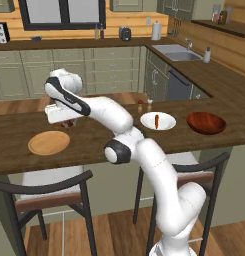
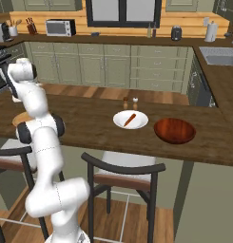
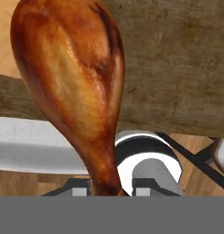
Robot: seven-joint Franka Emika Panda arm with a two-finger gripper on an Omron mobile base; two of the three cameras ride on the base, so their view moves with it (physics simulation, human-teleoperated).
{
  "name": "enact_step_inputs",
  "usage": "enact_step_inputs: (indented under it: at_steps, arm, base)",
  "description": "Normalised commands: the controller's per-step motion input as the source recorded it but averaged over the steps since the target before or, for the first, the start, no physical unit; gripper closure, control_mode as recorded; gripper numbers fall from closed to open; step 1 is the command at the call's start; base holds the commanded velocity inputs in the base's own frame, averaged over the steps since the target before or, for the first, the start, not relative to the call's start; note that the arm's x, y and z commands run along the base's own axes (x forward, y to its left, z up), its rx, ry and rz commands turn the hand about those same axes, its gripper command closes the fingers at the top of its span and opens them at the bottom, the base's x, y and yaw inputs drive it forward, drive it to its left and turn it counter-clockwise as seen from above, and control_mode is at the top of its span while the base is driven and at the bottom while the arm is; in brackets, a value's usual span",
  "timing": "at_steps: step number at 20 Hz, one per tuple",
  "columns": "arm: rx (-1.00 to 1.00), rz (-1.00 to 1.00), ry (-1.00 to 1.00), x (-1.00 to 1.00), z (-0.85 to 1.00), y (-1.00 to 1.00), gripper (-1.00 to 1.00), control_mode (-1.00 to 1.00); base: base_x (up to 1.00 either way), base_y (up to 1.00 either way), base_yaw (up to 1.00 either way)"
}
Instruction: Pick the chicken drumstick and carrot from their plates and place them in the bowl. Then put the bowl in the fridge.
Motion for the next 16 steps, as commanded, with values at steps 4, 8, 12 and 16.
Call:
enact_step_inputs:
  at_steps: [4, 8, 12, 16]
  arm:
    - [0.19, -0.14, 0.00, -0.72, 0.16, -1.00, 1.00, -1.00]
    - [0.10, -0.11, -0.14, -0.96, 0.02, -1.00, 1.00, -1.00]
    - [0.00, -0.01, -0.47, -1.00, -0.19, -1.00, 1.00, -1.00]
    - [0.06, 0.00, -0.57, -1.00, -0.34, -1.00, 1.00, -1.00]
  base:
    - [0.00, 0.00, 0.00]
    - [0.00, 0.00, 0.00]
    - [0.00, 0.00, 0.00]
    - [0.00, 0.00, 0.00]
